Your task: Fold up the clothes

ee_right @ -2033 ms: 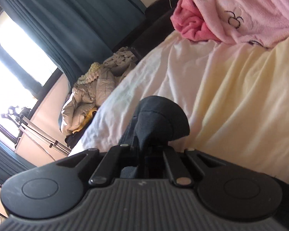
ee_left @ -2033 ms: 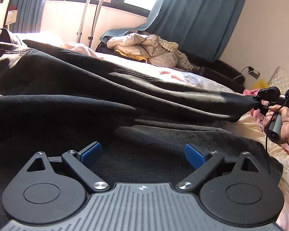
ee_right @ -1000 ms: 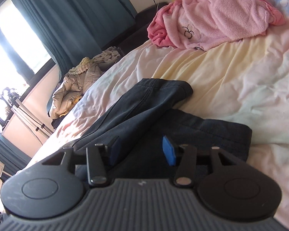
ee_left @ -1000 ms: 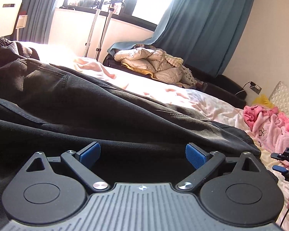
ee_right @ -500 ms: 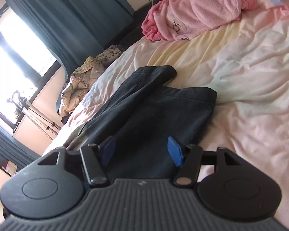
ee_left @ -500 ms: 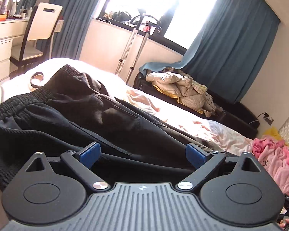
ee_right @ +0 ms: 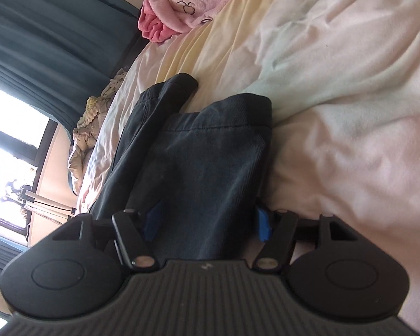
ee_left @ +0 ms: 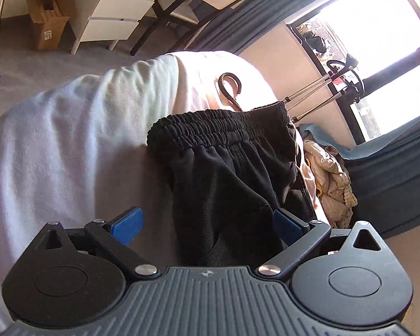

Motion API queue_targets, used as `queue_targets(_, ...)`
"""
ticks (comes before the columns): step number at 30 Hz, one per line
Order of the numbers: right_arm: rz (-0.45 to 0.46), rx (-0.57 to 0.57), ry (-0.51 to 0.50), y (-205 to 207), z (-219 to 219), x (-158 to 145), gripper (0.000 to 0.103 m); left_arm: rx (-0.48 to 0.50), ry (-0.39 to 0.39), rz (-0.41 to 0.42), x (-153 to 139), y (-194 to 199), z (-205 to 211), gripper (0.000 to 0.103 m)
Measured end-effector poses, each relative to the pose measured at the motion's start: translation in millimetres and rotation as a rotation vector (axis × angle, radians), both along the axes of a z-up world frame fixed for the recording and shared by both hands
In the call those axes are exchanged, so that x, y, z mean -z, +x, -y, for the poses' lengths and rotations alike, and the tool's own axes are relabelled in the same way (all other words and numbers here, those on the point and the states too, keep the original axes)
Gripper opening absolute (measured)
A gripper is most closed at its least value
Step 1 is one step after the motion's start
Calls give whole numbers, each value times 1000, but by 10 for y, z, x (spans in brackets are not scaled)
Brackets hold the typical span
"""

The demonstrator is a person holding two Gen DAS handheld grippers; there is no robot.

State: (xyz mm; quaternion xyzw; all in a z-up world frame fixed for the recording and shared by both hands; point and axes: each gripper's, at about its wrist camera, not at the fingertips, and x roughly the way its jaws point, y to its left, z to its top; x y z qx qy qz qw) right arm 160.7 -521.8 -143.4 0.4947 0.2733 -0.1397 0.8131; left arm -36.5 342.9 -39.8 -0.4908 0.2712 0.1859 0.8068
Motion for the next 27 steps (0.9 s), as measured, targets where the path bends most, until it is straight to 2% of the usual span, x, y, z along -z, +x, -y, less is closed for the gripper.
queue_targets(2,12,8,-4,16,-22,5,68,-42,-40,0,152,88,32,99)
queue_targets(5,36,19,0,24,-61,-11,67,-35,-117,29,324,277,83,99)
queue_targets(8,60,31,3,33,-100,-26,65,-34,-140,7,422,458,130,98)
queue_targets(10,76,39,6,38,-126,-36,62,-46,-103,-21,430,540,176,98)
queue_targets(11,84,42,7,41,-139,-41,56,-51,-82,-23,426,563,206,98)
queue_targets(14,107,54,11,49,-178,-56,49,-31,-57,-6,426,616,307,96)
queue_targets(18,120,19,-49,171,-244,-125,49,58,25,-86,391,734,463,96)
queue_targets(21,104,52,18,234,-167,39,47,88,71,-121,363,747,543,95)
queue_targets(22,103,68,43,239,-139,102,35,80,72,-127,365,745,547,95)
queue_targets(23,97,88,68,234,-112,159,11,62,73,-139,366,735,566,95)
queue_targets(24,93,107,95,223,-86,209,5,43,76,-153,364,728,584,88)
queue_targets(25,104,118,129,214,-66,249,5,22,82,-174,346,738,604,81)
queue_targets(27,121,130,161,206,-45,250,5,-3,94,-202,310,745,636,79)
